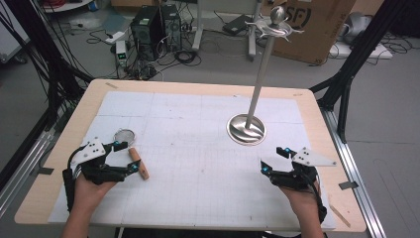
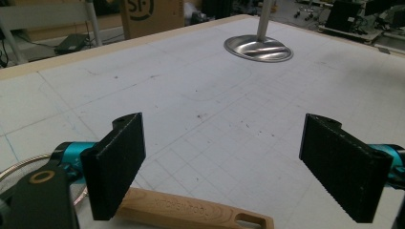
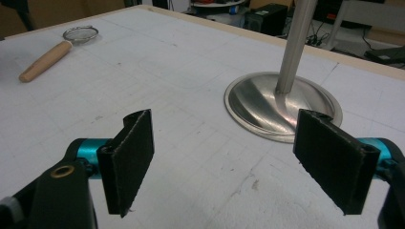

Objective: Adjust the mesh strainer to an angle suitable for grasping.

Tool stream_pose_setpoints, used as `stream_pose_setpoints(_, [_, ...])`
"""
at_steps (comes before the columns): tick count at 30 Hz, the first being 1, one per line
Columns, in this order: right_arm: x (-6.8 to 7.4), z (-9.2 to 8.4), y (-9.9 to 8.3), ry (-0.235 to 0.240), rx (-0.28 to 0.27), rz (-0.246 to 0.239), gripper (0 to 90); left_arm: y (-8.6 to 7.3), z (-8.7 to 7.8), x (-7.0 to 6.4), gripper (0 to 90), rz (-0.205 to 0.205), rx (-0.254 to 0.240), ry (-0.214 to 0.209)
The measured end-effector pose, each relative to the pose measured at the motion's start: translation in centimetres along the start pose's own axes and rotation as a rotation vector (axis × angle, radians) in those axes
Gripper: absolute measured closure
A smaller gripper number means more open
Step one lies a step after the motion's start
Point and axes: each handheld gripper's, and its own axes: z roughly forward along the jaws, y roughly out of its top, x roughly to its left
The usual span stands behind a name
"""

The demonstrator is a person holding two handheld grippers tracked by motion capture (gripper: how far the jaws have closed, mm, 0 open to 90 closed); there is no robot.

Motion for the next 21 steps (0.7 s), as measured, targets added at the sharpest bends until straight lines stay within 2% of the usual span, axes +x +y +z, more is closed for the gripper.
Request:
stream_pose_setpoints(7, [-0.22,-0.21,-0.19,-0.006,-0.002,0.009,20.8,-0.1,0.09,-0.13,16.6,0.008,0.013,-0.001])
stream_pose_setpoints(11, [-0.01,-0.21,-0.17,-0.006,0.0,0.007,20.8,-0.01,-0.03,-0.22,16.7,0.006,-0.004,-0.007])
stream_pose_setpoints(21, [0.09,0.05,-0.2,-0.003,0.011,0.005,20.8,-0.07,-0.05,-0.07,17.4,0.009,0.005,0.003])
